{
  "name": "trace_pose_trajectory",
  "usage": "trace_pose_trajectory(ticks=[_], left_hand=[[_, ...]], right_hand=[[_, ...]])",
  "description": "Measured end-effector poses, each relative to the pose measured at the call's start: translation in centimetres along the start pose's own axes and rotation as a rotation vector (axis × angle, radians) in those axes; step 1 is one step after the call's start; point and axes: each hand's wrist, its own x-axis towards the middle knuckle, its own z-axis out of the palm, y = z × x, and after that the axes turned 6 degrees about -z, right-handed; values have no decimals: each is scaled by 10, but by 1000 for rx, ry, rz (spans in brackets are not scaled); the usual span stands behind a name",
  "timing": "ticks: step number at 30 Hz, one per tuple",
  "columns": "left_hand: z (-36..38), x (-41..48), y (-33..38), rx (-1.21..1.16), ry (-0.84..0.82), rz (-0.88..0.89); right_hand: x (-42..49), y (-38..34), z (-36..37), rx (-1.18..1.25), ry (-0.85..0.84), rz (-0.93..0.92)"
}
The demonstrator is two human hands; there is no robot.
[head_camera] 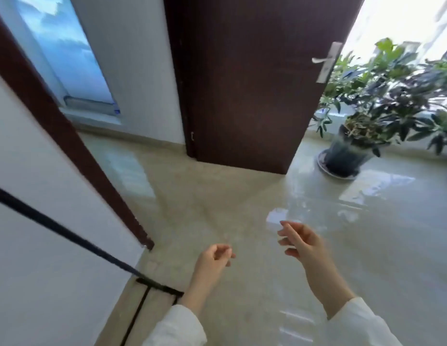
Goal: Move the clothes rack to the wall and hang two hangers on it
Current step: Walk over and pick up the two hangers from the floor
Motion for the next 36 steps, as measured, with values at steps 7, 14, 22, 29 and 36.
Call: trace_pose_trajectory(ticks=[7, 14, 22, 29, 36], left_hand=[[245, -43, -30, 54, -371, -220], [490, -143, -42, 261, -777, -186], [661, -215, -61, 503, -1033, -141], [792, -229, -50, 633, -1145, -98], [930, -224, -14, 704, -1262, -86]], right_hand=[[-108, 70, -238, 120, 572, 158], [-215, 140, -422, 341, 1034, 229], [-285, 177, -543, 542, 1431, 243], [-272, 182, -645, 619, 1583, 229], [-254, 165, -778, 693, 1762, 231]])
